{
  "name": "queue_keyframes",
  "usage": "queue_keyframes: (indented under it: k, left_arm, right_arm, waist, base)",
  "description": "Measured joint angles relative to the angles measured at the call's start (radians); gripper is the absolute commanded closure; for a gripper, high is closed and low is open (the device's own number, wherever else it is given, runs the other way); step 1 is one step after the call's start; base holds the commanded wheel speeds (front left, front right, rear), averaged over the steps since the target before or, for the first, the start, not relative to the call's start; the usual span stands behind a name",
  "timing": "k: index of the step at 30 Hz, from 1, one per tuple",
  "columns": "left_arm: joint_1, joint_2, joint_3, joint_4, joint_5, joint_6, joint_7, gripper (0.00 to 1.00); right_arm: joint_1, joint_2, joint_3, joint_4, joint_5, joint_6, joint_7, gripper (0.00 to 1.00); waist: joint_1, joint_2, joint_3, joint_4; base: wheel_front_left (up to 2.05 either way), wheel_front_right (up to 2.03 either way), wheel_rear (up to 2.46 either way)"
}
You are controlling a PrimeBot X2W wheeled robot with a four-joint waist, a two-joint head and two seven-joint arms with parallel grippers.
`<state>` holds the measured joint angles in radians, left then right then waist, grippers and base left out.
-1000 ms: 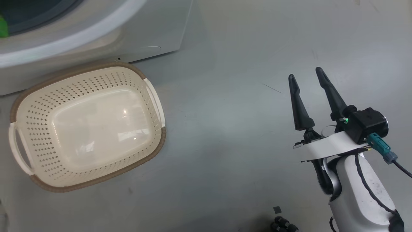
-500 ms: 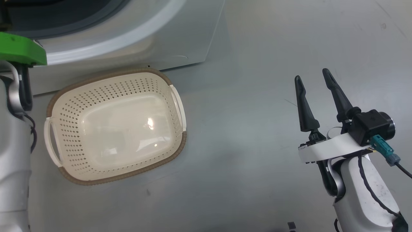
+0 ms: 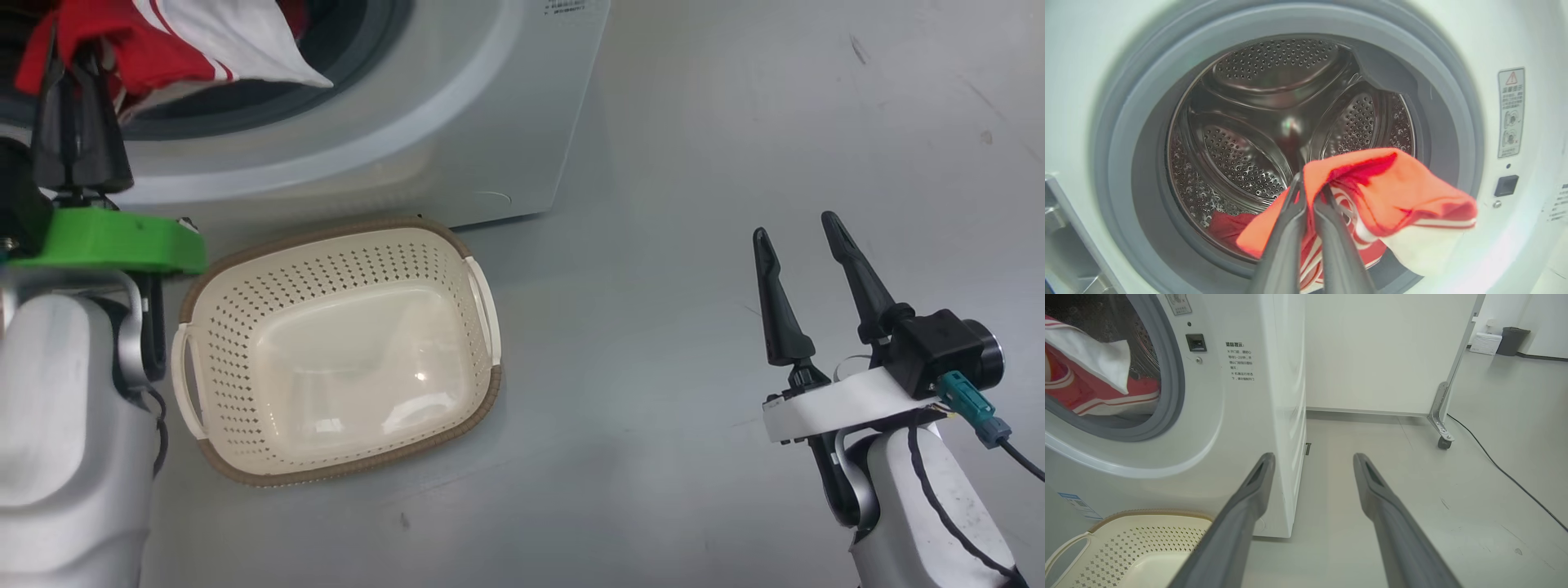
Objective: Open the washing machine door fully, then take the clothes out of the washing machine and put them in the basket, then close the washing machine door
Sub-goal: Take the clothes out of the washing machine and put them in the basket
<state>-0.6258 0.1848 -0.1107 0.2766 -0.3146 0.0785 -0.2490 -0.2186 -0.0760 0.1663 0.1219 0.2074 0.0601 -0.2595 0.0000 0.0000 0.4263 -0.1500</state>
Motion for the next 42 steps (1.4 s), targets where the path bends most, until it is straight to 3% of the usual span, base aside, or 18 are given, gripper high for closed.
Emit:
queue_keyframes:
  k: [24,31,42]
  left_arm:
    - [0.356,-0.045,-0.019,-0.195,0.021,0.022,0.003,1.00]
    - [0.405,-0.074,-0.073,-0.214,0.021,0.022,0.047,1.00]
    - [0.431,-0.092,-0.154,-0.095,0.024,0.021,0.139,1.00]
  right_arm:
    - [0.127,0.017,0.025,-0.007,0.005,0.000,0.000,0.00]
    - [0.130,0.019,0.040,-0.024,0.012,0.000,0.000,0.00]
    - [0.127,0.020,0.053,-0.059,0.012,0.009,0.000,0.00]
  waist:
    - [-0.0001,0.0000,-0.197,0.040]
    - [-0.0001,0.0000,-0.192,0.036]
    - [0.0000,0.0000,-0.130,0.008]
  base:
    - [0.00,0.00,0.00]
    - [0.00,0.00,0.00]
    - [0.00,0.00,0.00]
